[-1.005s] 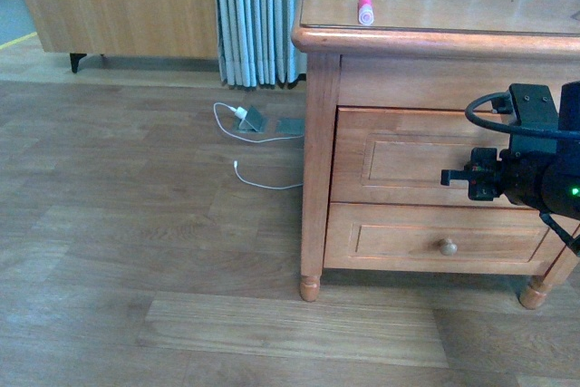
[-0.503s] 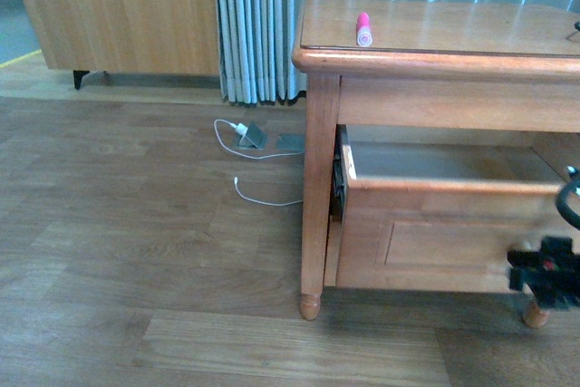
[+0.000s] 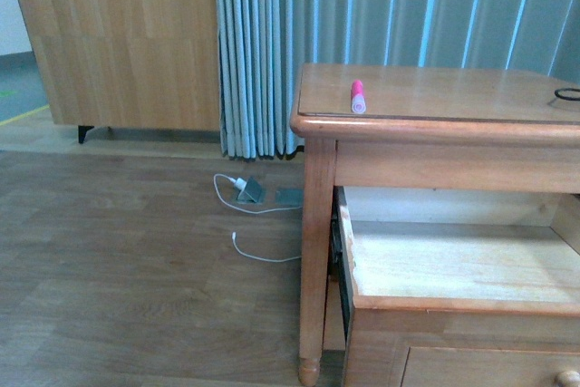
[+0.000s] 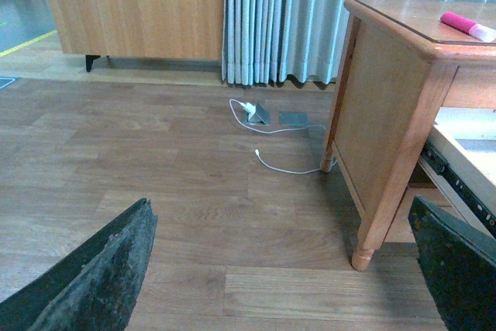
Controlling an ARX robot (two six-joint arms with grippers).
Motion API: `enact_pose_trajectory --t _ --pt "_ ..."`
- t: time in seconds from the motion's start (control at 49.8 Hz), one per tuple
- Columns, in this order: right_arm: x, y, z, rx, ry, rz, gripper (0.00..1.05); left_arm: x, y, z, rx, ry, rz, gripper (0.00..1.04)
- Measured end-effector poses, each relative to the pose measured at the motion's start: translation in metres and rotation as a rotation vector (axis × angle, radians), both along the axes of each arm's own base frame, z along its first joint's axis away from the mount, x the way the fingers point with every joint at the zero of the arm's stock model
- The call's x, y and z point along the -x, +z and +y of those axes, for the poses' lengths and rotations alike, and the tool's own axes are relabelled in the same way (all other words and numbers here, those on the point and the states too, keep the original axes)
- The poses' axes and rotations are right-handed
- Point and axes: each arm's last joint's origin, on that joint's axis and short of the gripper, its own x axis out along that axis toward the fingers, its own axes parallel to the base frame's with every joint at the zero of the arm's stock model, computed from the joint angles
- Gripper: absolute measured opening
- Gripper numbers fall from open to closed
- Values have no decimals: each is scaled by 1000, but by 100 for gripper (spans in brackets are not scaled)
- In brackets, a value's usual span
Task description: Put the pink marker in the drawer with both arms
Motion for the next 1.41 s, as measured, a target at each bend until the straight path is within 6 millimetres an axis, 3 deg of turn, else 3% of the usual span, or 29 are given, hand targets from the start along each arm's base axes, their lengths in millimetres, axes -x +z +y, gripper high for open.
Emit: enact_pose_trajectory --t 0.322,0.503,0.683,0.824,0.965,1.025,1.246,1.407 --pt "39 61 -2 -37 20 -134 96 0 0 0 0 0 0 99" --pt "55 74 -7 -35 -38 -245 96 0 0 0 0 0 0 99" --pt "57 74 -8 -40 -55 -252 96 0 0 0 0 0 0 99" --pt "63 63 0 179 -236 -479 73 0 0 0 0 0 0 99" --pt "75 57 12 225 -239 -519 44 0 0 0 0 0 0 99" --pt "76 56 13 225 -232 -523 60 0 0 0 0 0 0 99" --pt "76 56 13 226 -234 -523 97 0 0 0 0 0 0 99" --pt "76 56 13 227 -233 -523 96 0 0 0 0 0 0 99"
